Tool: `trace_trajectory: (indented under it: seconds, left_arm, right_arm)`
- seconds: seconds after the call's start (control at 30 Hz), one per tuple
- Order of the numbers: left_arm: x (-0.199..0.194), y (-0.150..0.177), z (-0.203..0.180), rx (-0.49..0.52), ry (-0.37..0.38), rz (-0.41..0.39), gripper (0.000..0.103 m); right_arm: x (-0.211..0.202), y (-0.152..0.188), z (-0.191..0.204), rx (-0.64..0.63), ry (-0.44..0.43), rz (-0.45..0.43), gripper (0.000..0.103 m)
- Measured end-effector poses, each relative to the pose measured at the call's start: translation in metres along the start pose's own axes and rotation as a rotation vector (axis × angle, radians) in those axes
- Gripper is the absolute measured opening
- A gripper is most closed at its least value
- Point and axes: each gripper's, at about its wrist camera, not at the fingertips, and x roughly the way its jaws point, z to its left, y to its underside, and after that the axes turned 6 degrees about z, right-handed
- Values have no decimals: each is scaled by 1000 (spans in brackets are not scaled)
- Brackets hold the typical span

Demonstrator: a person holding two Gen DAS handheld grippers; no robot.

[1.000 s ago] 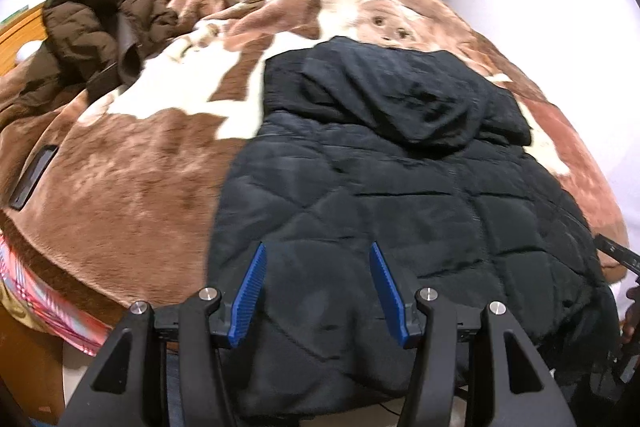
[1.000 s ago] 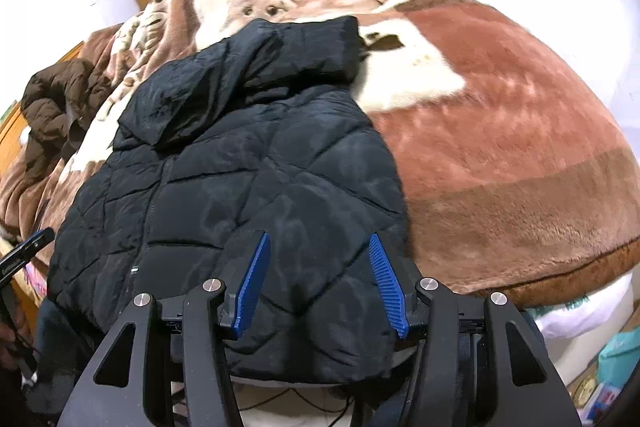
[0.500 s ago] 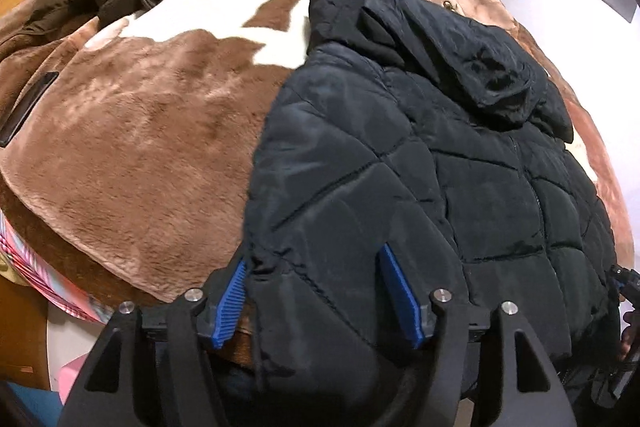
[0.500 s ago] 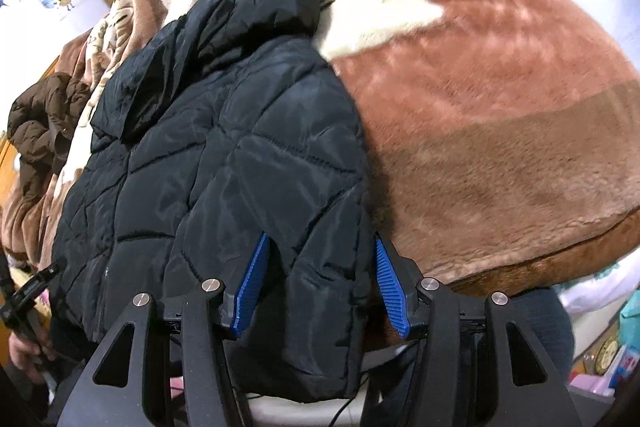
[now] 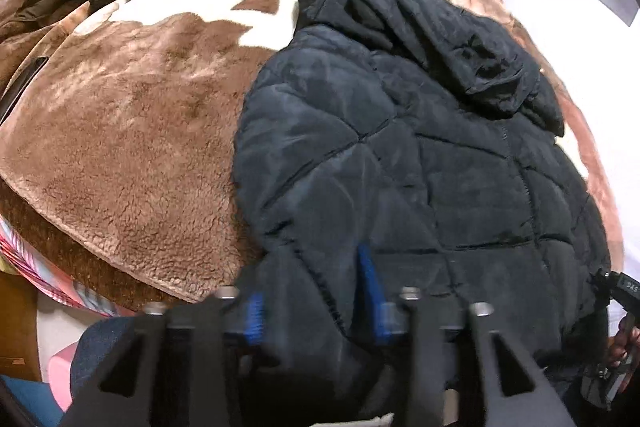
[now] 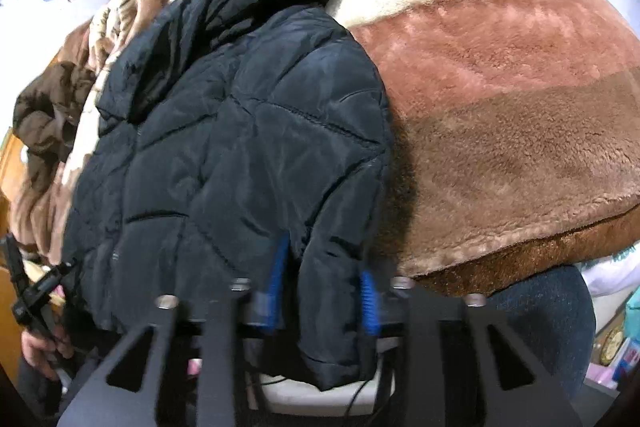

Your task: Fold large clothes

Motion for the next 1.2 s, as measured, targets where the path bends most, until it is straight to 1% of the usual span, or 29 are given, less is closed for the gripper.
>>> trace_trajectory:
  seconds: [0.03, 0.13, 0.33, 0.4, 0.57, 0.77, 0.9, 0.97, 1.07, 1.2]
  left_arm:
    - [-5, -1, 0, -3, 12, -10, 24]
    - [-26, -5, 1, -26, 60, -53, 18]
    - [-71, -15, 0, -33, 131, -147, 17]
    - [-81, -19, 1, -35, 154, -166, 17]
    - [-96, -31, 2, -63, 215, -192, 17]
    - [-108, -60, 1, -75, 252, -231, 17]
    - [-112, -90, -2, -83, 275, -257, 17]
    - [-112, -112, -4, -86, 289, -274, 17]
    - [-108, -147, -8, -83, 285, -291, 17]
    - [-85, -199, -8, -112, 283, -286, 18]
  right_arm:
    - [-4, 0, 2, -9, -5, -5, 17]
    - [-22, -2, 8, -21, -45, -40, 14]
    - [-61, -4, 9, -22, -127, -117, 13]
    - [-68, -6, 10, -18, -153, -135, 13]
    - [-80, -18, 12, -1, -215, -165, 13]
    - [-99, -41, 14, 6, -280, -215, 13]
    - [-108, -73, 19, 20, -328, -252, 13]
    - [-111, -92, 24, 20, -336, -271, 13]
    - [-112, -129, 34, 20, -331, -292, 13]
    - [-101, -184, 43, 33, -308, -288, 14]
